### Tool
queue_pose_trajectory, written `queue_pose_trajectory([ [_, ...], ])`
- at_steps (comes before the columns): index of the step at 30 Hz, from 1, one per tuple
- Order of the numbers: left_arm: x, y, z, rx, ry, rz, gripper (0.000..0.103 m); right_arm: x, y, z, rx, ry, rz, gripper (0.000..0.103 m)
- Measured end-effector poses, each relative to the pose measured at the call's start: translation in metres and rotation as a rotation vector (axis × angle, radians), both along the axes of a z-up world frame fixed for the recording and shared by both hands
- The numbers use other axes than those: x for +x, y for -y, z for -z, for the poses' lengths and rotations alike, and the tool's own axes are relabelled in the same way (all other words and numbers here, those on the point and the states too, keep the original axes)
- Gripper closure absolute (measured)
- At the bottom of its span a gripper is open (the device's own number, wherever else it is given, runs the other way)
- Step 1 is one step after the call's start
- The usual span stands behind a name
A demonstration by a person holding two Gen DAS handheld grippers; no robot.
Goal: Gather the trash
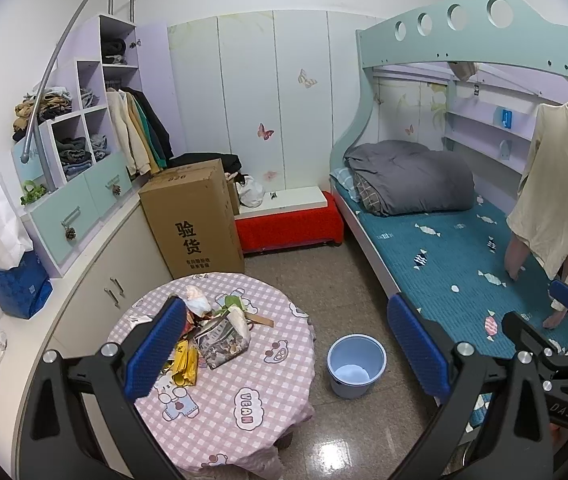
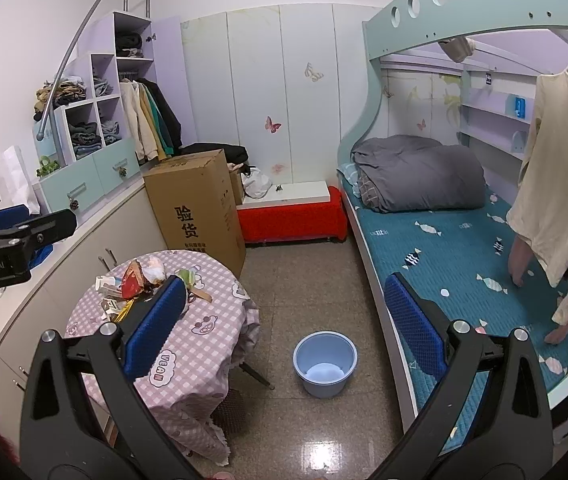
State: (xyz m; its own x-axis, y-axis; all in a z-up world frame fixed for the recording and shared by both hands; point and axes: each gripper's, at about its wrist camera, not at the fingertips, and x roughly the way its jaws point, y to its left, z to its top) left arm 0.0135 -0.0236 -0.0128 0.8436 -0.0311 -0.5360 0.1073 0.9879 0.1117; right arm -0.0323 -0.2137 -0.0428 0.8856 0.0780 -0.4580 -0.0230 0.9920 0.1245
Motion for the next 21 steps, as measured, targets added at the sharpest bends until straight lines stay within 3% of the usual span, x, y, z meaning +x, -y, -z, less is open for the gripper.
queue_pose_trajectory([
  [21, 0.0031, 0.0057, 0.0077, 0.0, -0.018, 0.001, 0.004, 0.0012, 0.0076, 0.0045, 0.002, -0.012, 0.006, 0.006],
])
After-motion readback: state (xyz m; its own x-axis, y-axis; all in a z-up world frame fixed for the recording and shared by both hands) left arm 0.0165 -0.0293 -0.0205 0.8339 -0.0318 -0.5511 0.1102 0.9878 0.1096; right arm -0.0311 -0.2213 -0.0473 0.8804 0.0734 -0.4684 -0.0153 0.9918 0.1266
